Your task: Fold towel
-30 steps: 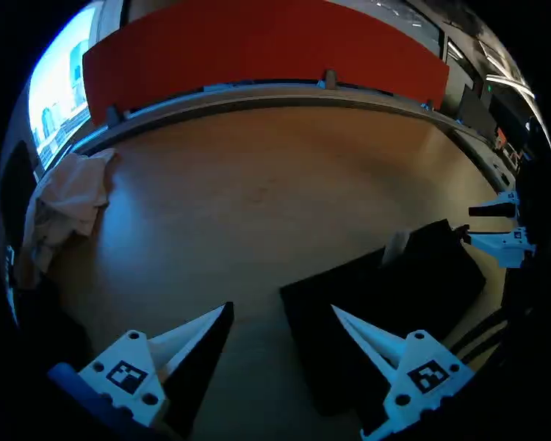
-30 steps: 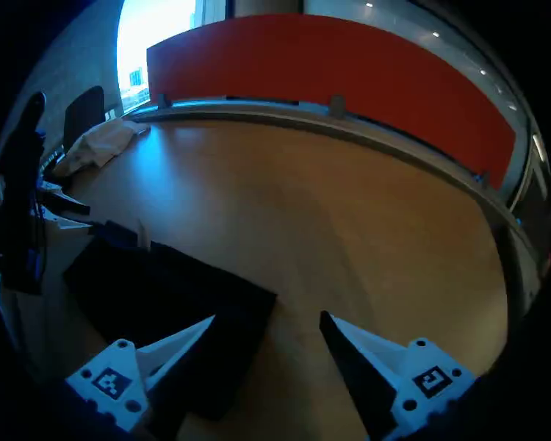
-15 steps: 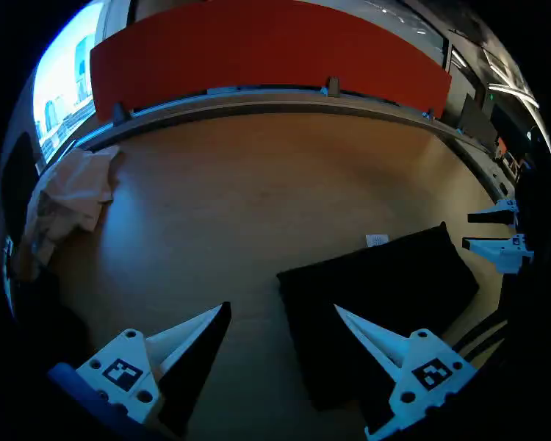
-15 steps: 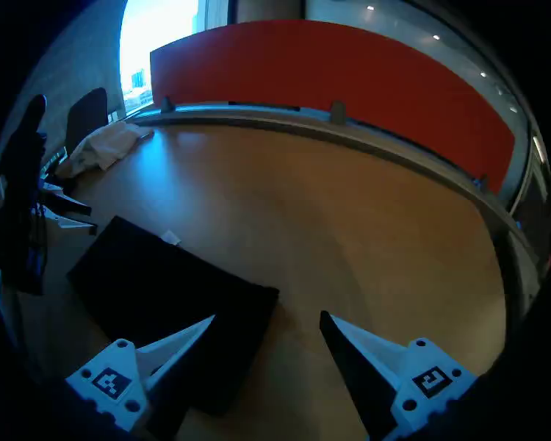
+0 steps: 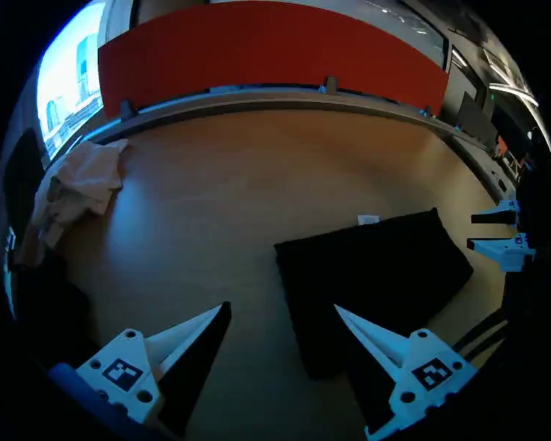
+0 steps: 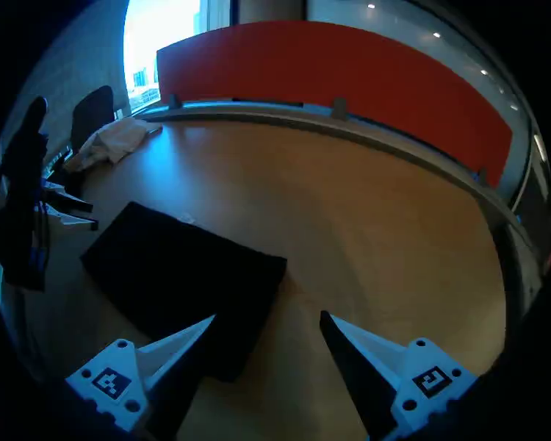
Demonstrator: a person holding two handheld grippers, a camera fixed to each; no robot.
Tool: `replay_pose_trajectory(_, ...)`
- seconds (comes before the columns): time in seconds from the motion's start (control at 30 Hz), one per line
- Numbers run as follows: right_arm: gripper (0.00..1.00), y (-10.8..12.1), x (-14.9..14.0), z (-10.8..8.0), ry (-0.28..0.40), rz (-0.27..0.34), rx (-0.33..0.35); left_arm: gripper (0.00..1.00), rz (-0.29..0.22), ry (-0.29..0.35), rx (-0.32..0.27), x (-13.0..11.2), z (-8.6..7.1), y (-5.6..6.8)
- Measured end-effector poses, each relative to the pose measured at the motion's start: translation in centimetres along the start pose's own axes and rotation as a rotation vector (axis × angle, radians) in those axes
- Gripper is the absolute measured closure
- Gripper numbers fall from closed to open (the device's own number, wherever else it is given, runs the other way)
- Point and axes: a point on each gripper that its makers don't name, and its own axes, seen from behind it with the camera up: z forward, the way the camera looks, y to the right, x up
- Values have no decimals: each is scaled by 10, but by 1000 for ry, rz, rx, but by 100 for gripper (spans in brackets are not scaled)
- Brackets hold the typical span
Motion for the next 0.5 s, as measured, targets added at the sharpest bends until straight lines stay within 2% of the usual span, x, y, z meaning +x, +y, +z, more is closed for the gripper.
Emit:
replay_pose_trajectory(0.27, 0, -6, -9, -20, 12, 23, 3, 7, -23, 2, 10, -19, -23, 3)
replay_pose_trajectory(0.5, 0, -7, -16, -28, 11, 7, 5, 7, -31, 7, 30, -31, -36, -1)
